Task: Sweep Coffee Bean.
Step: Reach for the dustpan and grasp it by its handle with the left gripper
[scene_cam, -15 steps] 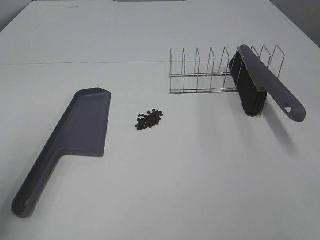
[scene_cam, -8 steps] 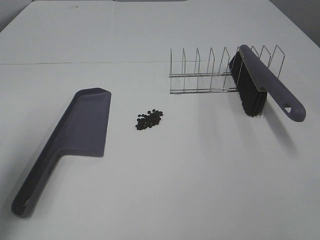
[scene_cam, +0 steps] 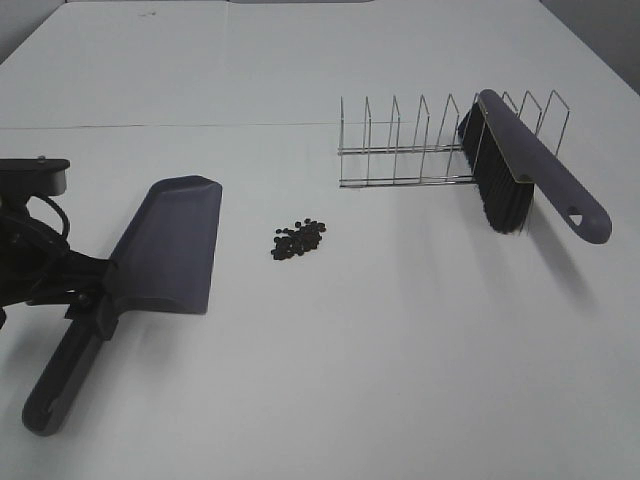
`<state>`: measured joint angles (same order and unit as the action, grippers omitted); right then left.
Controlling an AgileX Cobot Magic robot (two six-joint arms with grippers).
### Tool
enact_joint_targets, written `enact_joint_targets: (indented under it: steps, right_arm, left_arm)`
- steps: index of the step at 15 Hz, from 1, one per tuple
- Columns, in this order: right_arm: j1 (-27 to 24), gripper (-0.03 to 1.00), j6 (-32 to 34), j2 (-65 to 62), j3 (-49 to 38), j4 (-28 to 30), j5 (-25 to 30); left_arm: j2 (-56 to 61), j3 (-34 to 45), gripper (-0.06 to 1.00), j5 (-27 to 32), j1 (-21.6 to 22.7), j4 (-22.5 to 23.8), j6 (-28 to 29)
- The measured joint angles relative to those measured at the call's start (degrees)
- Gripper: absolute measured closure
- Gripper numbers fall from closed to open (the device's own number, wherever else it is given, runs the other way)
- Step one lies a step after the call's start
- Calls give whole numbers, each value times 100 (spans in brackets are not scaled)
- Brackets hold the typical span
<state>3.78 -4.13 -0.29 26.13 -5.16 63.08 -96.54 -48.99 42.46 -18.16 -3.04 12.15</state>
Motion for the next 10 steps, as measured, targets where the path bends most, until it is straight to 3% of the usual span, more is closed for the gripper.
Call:
enact_joint_targets:
  steps: [3, 10]
  right_arm:
    - [0, 30, 0, 0, 0, 0, 0]
    - [0, 30, 0, 0, 0, 0, 0]
  left_arm:
    - [-413, -69, -3, -332, 0, 304, 470]
    - [-1478, -831, -3, -418, 0, 493, 504]
